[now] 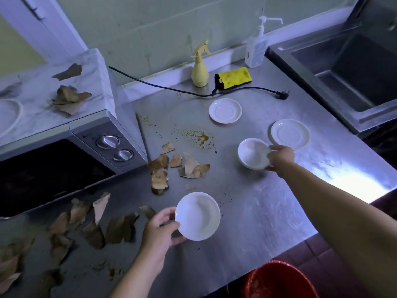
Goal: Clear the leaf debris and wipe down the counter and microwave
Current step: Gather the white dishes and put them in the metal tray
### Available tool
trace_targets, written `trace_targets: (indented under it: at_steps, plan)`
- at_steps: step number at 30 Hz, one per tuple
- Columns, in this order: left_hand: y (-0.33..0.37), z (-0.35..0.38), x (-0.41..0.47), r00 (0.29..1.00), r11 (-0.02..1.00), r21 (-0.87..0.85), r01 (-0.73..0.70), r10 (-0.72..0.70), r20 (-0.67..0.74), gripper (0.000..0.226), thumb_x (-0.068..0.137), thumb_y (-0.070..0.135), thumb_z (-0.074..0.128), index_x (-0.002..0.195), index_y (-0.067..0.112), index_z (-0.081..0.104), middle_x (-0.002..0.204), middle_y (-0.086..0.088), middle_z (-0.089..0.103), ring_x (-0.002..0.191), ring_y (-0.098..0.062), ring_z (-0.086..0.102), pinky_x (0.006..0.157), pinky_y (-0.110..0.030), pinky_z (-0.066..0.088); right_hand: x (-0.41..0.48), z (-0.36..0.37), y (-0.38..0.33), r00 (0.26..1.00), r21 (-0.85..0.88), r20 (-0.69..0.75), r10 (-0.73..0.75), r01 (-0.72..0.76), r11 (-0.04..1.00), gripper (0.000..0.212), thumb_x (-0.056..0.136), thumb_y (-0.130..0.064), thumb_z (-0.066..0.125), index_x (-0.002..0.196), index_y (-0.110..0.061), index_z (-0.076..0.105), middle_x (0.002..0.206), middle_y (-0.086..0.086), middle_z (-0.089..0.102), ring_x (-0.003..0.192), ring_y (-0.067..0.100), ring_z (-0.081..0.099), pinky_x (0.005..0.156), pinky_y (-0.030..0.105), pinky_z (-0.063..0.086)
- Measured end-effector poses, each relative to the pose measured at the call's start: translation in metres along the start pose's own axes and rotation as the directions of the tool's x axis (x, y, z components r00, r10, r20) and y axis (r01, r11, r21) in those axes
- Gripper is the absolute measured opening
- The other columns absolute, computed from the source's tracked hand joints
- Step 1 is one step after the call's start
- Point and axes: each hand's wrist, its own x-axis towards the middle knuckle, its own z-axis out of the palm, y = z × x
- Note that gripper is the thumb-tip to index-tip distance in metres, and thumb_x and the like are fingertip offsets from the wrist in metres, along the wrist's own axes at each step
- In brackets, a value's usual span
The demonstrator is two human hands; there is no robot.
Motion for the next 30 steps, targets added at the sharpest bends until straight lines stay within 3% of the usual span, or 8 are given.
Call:
trace_targets:
  at_steps: [3, 5, 9, 13, 18, 23, 27, 30]
  plan:
    - [0.005, -0.003, -0.006, 1.000, 1.000, -0.020, -0.007, 0.007, 0.003, 0.034, 0.087, -0.012, 0.056, 0.103, 0.014, 0.072, 0.113, -0.009, 0.069, 0.100, -0.026, 0.068, 0.061, -0.036, 0.059, -0.021, 0.000, 0.008, 0.997, 0.102, 0.049, 0.061, -0.065, 0.993, 0.030, 0.086, 0.013, 0.055, 0.106, -0.007, 0.062, 0.093, 0.013, 0.057, 0.074, 0.029, 0.057, 0.036, 0.034, 0.053]
    - [0.010, -0.005, -0.012, 1.000, 0.999, -0.035, -0.012, 0.012, 0.013, 0.033, 0.088, -0.011, 0.057, 0.103, 0.014, 0.072, 0.112, -0.005, 0.069, 0.099, -0.024, 0.068, 0.060, -0.035, 0.059, -0.042, 0.000, 0.017, 0.998, 0.120, 0.054, 0.044, -0.050, 0.992, 0.022, 0.085, 0.010, 0.058, 0.099, -0.006, 0.064, 0.086, 0.011, 0.056, 0.073, 0.027, 0.057, 0.035, 0.031, 0.052]
    - [0.024, -0.017, -0.029, 0.997, 0.997, -0.053, -0.055, 0.058, 0.051, 0.032, 0.089, -0.010, 0.059, 0.106, 0.014, 0.071, 0.110, -0.002, 0.071, 0.100, -0.023, 0.068, 0.062, -0.038, 0.060, -0.090, -0.003, 0.040, 0.994, 0.234, 0.098, 0.056, -0.077, 0.969, 0.028, 0.087, 0.010, 0.051, 0.107, -0.005, 0.065, 0.104, 0.016, 0.057, 0.094, 0.037, 0.057, 0.053, 0.042, 0.057]
    - [0.042, -0.035, -0.054, 0.974, 0.985, -0.105, -0.134, 0.151, 0.170, 0.031, 0.088, -0.009, 0.060, 0.103, 0.015, 0.073, 0.105, -0.003, 0.074, 0.093, -0.021, 0.071, 0.063, -0.037, 0.059, -0.154, -0.006, 0.068, 0.950, 0.453, 0.311, 0.029, -0.175, 0.874, 0.035, 0.088, 0.009, 0.045, 0.115, -0.001, 0.064, 0.113, 0.019, 0.054, 0.095, 0.044, 0.061, 0.064, 0.049, 0.061]
    - [0.053, -0.069, -0.086, 0.898, 0.960, -0.166, -0.225, 0.270, 0.346, 0.035, 0.088, -0.008, 0.059, 0.090, 0.022, 0.077, 0.098, -0.002, 0.075, 0.077, -0.012, 0.071, 0.060, -0.031, 0.056, -0.235, 0.000, 0.098, 0.864, 0.508, 0.483, -0.145, -0.141, 0.850, 0.051, 0.089, 0.001, 0.042, 0.124, -0.026, 0.068, 0.130, 0.018, 0.055, 0.108, 0.041, 0.065, 0.081, 0.051, 0.058]
    - [0.052, -0.107, -0.113, 0.864, 0.940, -0.176, -0.291, 0.338, 0.373, 0.031, 0.088, -0.009, 0.060, 0.111, 0.010, 0.070, 0.108, -0.007, 0.073, 0.085, -0.013, 0.071, 0.063, -0.035, 0.058, -0.316, 0.009, 0.110, 0.748, 0.525, 0.582, -0.320, -0.044, 0.850, 0.054, 0.084, -0.011, 0.053, 0.134, -0.031, 0.061, 0.129, 0.013, 0.058, 0.105, 0.033, 0.067, 0.087, 0.055, 0.056]
    - [0.045, -0.135, -0.134, 0.855, 0.927, -0.149, -0.344, 0.375, 0.359, 0.034, 0.088, -0.010, 0.062, 0.117, 0.008, 0.069, 0.111, -0.014, 0.071, 0.090, -0.023, 0.072, 0.066, -0.037, 0.060, -0.382, 0.019, 0.114, 0.669, 0.528, 0.620, -0.411, 0.031, 0.848, 0.055, 0.087, -0.023, 0.065, 0.141, -0.035, 0.054, 0.137, 0.007, 0.060, 0.119, 0.037, 0.062, 0.092, 0.059, 0.053]
    - [0.035, -0.157, -0.148, 0.838, 0.906, -0.117, -0.407, 0.421, 0.348, 0.034, 0.088, -0.008, 0.064, 0.115, 0.012, 0.071, 0.105, -0.017, 0.071, 0.095, -0.030, 0.072, 0.067, -0.039, 0.061, -0.427, 0.026, 0.120, 0.649, 0.520, 0.621, -0.439, 0.077, 0.851, 0.063, 0.082, -0.039, 0.075, 0.142, -0.036, 0.053, 0.138, 0.005, 0.059, 0.125, 0.036, 0.058, 0.094, 0.059, 0.052]
